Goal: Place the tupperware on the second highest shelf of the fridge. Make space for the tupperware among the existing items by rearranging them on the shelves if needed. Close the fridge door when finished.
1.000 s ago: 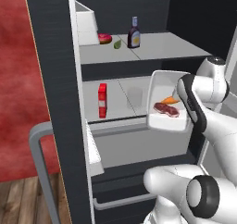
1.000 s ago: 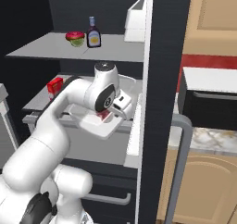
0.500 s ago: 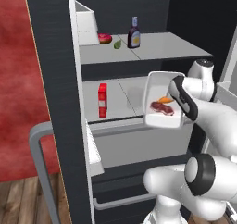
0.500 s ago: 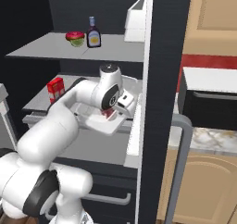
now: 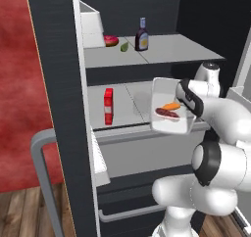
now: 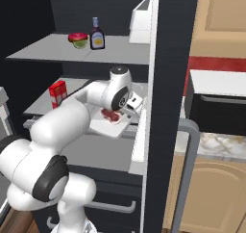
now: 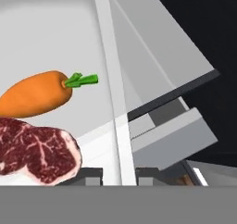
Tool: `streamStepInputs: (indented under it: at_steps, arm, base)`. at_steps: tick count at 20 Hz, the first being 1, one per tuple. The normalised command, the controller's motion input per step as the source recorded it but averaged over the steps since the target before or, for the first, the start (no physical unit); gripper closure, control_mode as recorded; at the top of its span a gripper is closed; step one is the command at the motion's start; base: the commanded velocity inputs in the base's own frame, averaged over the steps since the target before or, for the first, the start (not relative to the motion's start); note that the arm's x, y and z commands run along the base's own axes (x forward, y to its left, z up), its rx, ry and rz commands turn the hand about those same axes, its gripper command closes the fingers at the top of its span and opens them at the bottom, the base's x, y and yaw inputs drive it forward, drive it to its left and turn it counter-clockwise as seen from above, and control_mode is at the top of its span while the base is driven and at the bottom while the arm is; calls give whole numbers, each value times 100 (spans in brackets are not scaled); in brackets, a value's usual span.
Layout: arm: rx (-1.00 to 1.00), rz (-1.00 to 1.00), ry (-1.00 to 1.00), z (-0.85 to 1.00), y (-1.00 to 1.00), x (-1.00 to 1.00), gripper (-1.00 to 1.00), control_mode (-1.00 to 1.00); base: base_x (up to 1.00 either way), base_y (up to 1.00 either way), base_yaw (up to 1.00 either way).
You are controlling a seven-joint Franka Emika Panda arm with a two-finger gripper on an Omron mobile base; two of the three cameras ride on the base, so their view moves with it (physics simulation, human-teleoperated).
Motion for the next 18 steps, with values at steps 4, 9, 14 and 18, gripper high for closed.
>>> streamStepInputs:
  at_steps: [4,9,14,18]
  arm:
    - [0,0,2,0,-15,10,100,-100]
    - [0,0,0,-4,-15,10,100,-100]
    - [0,0,0,-11,-8,33,100,-100]
    - [-1,0,0,-4,-8,67,100,-100]
  base:
    - [0,0,0]
    - [0,0,0]
    - [0,0,0]
    - [0,0,0]
